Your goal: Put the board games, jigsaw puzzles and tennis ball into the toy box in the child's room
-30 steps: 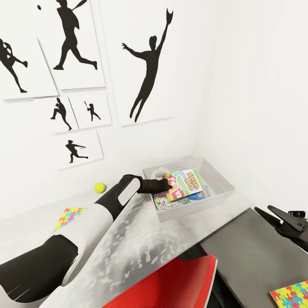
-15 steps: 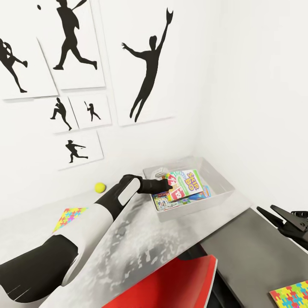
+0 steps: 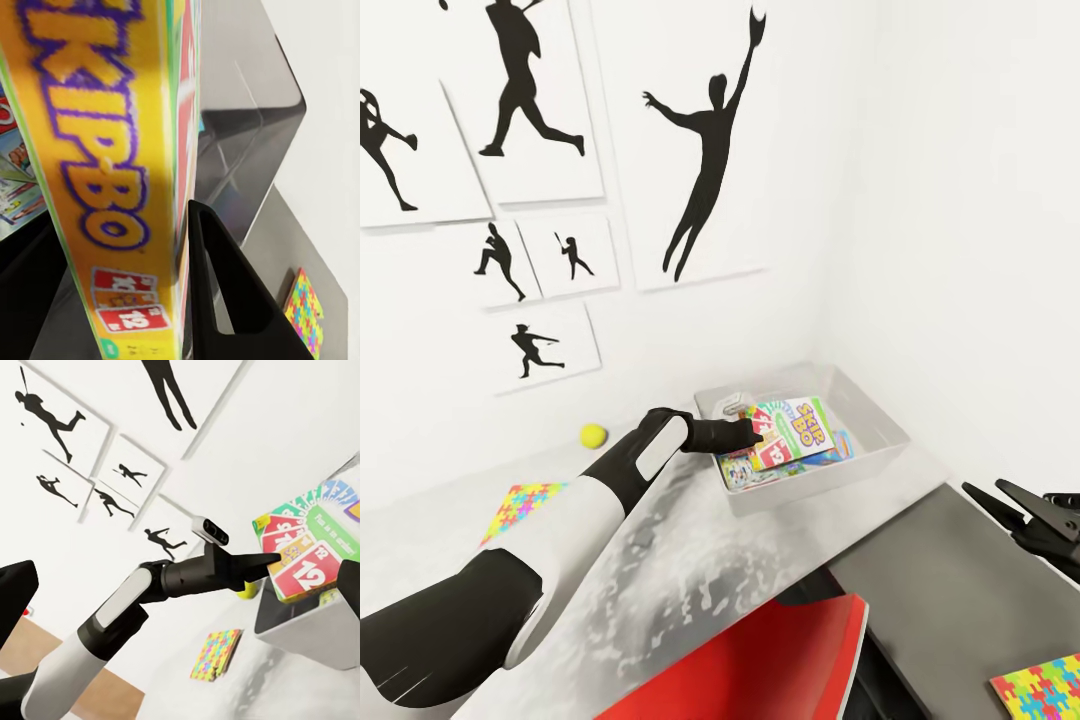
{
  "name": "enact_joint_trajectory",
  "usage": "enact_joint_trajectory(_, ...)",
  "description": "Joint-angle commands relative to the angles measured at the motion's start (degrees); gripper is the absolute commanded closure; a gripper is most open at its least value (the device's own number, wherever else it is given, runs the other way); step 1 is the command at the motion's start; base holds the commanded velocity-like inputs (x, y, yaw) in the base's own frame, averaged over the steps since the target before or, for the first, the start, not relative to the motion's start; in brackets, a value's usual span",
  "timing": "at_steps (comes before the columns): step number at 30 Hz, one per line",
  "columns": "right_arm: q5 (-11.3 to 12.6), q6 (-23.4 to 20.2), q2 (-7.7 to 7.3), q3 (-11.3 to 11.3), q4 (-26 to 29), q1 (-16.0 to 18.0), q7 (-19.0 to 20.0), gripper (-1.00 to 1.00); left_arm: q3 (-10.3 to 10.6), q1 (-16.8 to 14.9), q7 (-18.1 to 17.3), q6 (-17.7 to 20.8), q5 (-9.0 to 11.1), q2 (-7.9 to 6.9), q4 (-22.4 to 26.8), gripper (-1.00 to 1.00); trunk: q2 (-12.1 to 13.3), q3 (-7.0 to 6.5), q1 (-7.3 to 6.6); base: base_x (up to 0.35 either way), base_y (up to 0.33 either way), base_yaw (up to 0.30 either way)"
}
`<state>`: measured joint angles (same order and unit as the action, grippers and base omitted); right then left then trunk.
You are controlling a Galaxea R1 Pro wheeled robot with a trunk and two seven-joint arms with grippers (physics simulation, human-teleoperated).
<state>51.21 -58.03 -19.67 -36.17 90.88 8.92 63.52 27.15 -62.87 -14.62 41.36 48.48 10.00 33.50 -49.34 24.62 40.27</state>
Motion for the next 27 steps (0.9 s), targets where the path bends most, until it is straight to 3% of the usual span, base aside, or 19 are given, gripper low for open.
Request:
enact_joint_trajectory(1,-0.1,-0.2,-0.01,0.0,0.0,0.0,0.2,-1.00,0.0,-0.1,-0.2,0.2,-0.1,0.00,0.0,1.00,-0.1,0.16,0.00,0.000,0.000,0.000)
enact_joint_trajectory(20,-0.1,-0.2,0.06,0.0,0.0,0.1,0.2,-1.00,0.0,-0.1,-0.3,0.2,-0.1,0.00,0.0,1.00,-0.1,0.93,0.00,0.000,0.000,0.000)
enact_joint_trajectory(21,-0.1,-0.2,0.07,0.0,0.0,0.1,0.2,-1.00,0.0,-0.1,-0.3,0.2,-0.1,0.00,0.0,-1.00,-0.1,0.93,0.00,0.000,0.000,0.000)
enact_joint_trajectory(27,-0.1,-0.2,0.04,0.0,0.0,0.1,0.3,-1.00,0.0,-0.1,-0.3,0.2,-0.1,0.00,0.0,-1.00,-0.1,0.93,0.00,0.000,0.000,0.000)
